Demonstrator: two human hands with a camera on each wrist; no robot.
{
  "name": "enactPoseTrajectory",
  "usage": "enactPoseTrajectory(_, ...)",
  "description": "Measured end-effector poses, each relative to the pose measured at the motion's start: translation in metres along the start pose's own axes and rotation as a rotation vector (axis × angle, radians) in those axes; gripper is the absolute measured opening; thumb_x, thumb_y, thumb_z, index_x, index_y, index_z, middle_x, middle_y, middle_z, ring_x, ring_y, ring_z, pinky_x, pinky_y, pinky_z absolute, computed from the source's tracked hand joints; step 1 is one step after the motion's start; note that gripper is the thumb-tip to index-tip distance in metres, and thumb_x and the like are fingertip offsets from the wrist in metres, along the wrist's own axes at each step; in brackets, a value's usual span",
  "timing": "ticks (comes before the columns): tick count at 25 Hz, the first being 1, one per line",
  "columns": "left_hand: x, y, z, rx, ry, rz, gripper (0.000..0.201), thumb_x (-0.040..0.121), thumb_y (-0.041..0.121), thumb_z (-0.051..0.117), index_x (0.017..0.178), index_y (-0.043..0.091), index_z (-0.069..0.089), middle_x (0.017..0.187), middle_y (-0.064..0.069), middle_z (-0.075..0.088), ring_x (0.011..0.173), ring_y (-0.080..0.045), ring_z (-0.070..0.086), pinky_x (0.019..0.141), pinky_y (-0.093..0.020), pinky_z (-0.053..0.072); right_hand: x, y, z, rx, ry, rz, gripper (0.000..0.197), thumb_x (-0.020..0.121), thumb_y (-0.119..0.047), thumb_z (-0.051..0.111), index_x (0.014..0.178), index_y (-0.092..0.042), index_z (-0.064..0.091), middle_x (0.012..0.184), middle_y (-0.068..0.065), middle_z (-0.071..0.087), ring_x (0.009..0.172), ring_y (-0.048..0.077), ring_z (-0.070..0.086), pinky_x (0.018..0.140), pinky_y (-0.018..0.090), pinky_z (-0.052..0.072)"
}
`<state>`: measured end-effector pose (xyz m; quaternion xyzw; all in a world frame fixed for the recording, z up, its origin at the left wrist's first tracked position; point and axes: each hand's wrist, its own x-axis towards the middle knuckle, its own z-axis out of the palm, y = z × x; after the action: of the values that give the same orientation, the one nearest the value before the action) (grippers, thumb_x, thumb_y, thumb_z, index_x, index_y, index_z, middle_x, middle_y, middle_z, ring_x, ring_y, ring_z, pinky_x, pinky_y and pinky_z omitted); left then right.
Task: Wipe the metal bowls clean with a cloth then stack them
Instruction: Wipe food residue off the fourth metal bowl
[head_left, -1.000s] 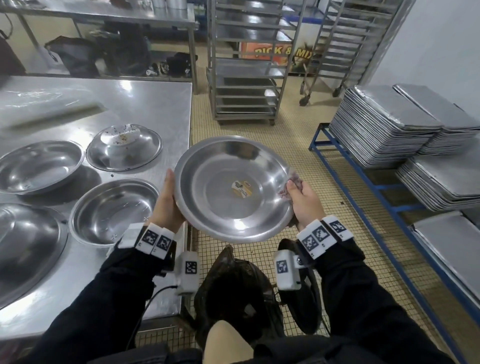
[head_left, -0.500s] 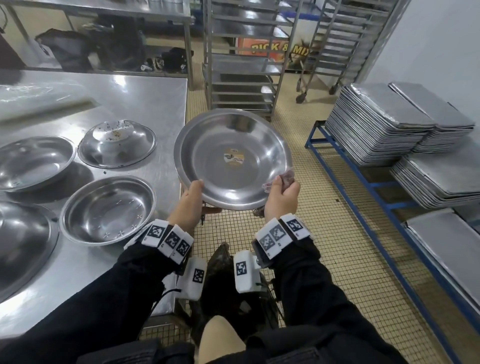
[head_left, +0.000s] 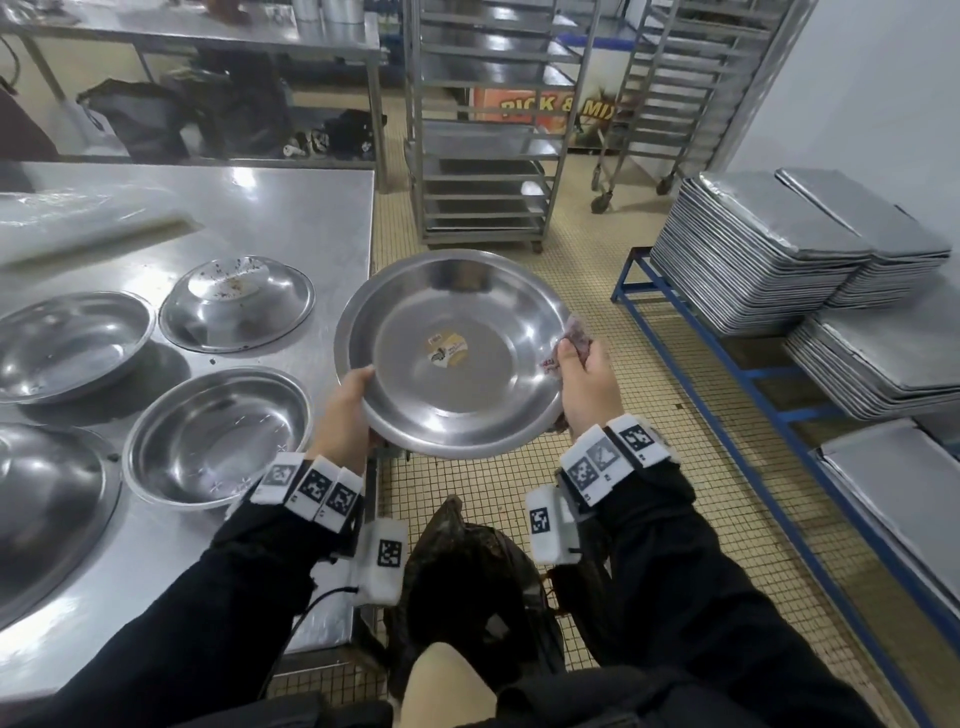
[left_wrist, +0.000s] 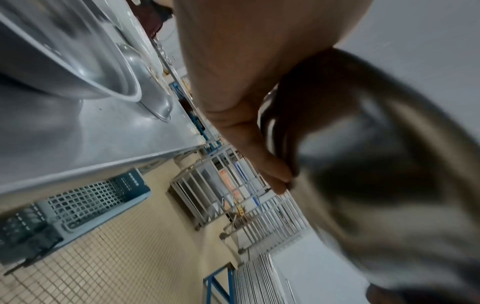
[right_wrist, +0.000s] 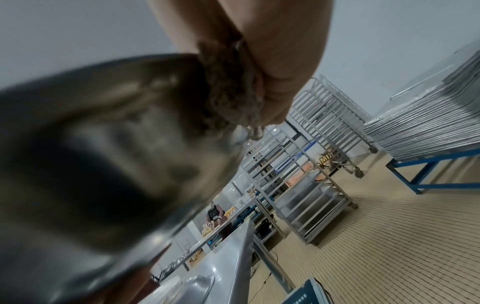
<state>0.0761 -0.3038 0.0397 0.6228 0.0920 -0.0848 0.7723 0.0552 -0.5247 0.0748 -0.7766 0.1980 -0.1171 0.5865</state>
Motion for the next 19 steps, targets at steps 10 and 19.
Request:
enactPoseTrajectory(10,0.0,0.003,-0.002,-0.03,-0.225,-0.001,0.047,0.08,0.031,0.053,0.121,0.008,0.054,0.105,-0.013,0.065,0.089,-0.025,0.065,0.085,-0.047,0.05,-0.013,0.01,0.016,0.124,0.054,0.084,0.017,0.097,-0.024,0.048,0.106,-0.01,0.047,0.091,0.002,0.058,0.068,0.014,0.059,0.05,0.021,0.046)
enactPoseTrajectory(19,0.001,0.025,-0.014,-0.049,-0.018,0.027,0.03,0.098,0.023,0.039,0.094,0.007,0.064,0.072,-0.006,0.07,0.076,-0.023,0.063,0.077,-0.036,0.048,0.003,-0.013,-0.002,-0.026,-0.075,-0.016,0.026,0.098,-0.033,0.044,0.107,-0.01,0.052,0.096,0.006,0.063,0.084,0.021,0.063,0.072,0.034,0.053)
